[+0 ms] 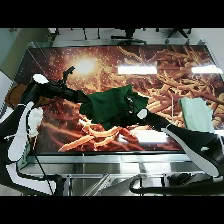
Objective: Fold the shirts.
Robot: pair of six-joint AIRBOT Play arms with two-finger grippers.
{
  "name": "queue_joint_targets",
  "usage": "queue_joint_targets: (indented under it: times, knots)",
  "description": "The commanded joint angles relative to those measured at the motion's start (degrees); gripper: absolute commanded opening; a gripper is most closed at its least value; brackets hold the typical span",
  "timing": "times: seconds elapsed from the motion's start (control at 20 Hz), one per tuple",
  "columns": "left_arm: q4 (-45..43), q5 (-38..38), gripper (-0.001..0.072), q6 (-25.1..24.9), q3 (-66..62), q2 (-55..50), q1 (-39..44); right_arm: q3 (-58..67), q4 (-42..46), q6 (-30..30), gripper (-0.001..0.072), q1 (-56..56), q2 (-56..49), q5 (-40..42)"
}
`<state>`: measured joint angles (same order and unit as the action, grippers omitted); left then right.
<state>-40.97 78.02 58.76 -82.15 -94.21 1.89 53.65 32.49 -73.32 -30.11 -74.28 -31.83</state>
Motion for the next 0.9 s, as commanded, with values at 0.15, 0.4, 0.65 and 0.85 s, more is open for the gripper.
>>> queue_joint_targets:
  times: [0.15,0.4,0.65,0.85]
  knots:
    - [0.0,-0.3,0.0011,-0.5,-0.1,0.3,-0.2,2.1,-8.3,13.2,0.0020,-0.2,-0.4,5.0]
    - [0.2,-2.6,0.0010,-0.7,-0.1,10.4,-3.2,6.7,-8.1,19.1,0.0020,5.2,15.5,1.2]
    - [0.1,-1.6,0.0010,-0.7,-13.9,27.2,-5.7,22.5,-7.5,26.2,0.0020,16.2,33.2,-6.8]
    - [-0.1,-4.2,0.0010,-0.6,-33.3,36.1,-4.9,40.3,-0.8,26.6,0.0021,17.1,36.8,-12.3]
